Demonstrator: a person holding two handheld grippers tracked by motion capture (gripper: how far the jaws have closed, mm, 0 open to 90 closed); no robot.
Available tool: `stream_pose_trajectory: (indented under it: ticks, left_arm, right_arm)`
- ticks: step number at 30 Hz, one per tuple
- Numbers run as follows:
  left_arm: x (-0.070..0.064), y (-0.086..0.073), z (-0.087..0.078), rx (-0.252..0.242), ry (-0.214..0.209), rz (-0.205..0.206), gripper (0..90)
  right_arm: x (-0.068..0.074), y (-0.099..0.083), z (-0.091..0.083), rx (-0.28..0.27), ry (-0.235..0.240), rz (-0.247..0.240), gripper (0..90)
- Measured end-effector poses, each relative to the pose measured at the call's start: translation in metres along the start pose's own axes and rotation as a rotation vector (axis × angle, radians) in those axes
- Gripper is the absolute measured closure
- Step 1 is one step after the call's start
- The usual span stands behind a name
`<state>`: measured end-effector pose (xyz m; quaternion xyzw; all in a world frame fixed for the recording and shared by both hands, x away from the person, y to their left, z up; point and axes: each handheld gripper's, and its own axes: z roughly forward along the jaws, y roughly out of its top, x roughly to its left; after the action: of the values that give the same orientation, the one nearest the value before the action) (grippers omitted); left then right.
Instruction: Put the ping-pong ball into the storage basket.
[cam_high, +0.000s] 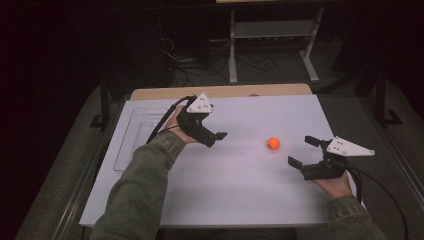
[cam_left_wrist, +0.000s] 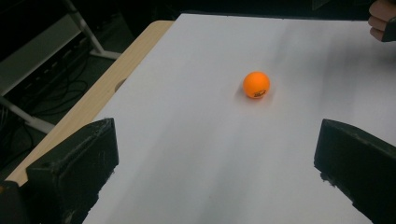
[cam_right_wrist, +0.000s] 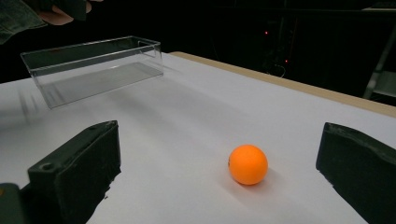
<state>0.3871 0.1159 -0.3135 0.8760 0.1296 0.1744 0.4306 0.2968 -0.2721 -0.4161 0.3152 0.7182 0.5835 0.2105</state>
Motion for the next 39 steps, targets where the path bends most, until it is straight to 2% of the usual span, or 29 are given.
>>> stream_pose_trajectory:
  ticks: [23, 39]
  left_arm:
    - [-0.001, 0.010, 0.022, 0.043, -0.036, 0.024, 0.0]
    - [-0.006, 0.024, 0.046, 0.080, -0.076, 0.059, 0.0]
  right_arm:
    - [0.001, 0.000, 0.001, 0.004, 0.006, 0.003, 0.0]
    - [0.001, -0.001, 0.001, 0.012, 0.009, 0.002, 0.0]
